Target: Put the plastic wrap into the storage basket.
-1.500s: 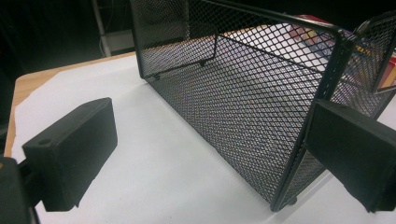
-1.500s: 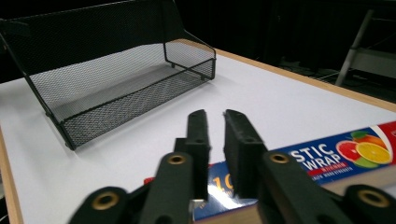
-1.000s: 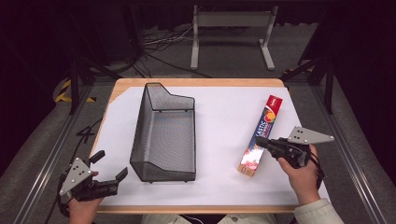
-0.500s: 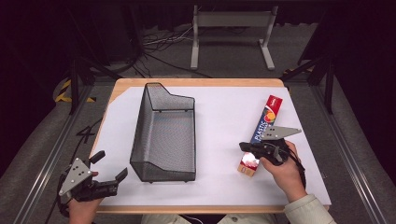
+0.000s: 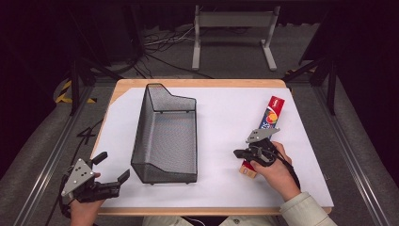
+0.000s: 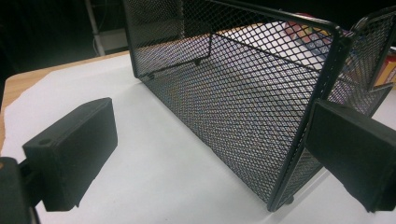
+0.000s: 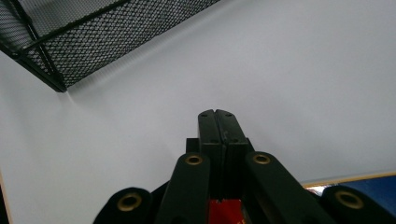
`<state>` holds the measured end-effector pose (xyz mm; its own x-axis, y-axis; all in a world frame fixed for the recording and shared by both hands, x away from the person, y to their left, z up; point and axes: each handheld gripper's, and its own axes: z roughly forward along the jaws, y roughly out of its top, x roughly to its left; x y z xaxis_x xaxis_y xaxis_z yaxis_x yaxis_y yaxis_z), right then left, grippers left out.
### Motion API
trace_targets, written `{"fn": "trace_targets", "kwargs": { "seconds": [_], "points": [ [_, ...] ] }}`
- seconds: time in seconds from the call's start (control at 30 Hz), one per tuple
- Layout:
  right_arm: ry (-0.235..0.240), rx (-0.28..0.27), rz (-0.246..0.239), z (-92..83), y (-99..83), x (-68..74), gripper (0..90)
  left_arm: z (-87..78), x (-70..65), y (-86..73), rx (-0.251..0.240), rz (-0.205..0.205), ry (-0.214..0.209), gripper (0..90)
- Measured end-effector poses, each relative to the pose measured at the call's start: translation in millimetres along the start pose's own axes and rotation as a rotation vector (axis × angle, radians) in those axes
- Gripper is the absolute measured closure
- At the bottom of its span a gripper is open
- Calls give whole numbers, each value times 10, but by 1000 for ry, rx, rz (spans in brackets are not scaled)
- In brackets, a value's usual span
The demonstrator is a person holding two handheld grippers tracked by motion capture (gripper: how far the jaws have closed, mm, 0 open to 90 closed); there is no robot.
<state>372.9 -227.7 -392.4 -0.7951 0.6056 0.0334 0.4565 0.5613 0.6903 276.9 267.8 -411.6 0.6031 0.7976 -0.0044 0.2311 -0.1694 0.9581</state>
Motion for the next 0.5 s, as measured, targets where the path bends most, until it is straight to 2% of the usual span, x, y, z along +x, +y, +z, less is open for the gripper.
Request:
{"fn": "trace_targets", "kwargs": {
  "seconds": [0.13, 0.3, 0.47, 0.5],
  "points": [
    [19, 33, 3, 70, 24, -17, 900, -4, 7, 1, -8, -3, -12, 33],
    [18, 83, 3, 146, 22, -9, 900, 6, 10, 4, -6, -2, -8, 33],
    [25, 123, 5, 194, 11, -8, 900, 6, 2, 6, -15, -9, -21, 31],
    [28, 149, 9, 216, -3, -8, 900, 7, 3, 7, -14, -7, -22, 31]
  ]
}}
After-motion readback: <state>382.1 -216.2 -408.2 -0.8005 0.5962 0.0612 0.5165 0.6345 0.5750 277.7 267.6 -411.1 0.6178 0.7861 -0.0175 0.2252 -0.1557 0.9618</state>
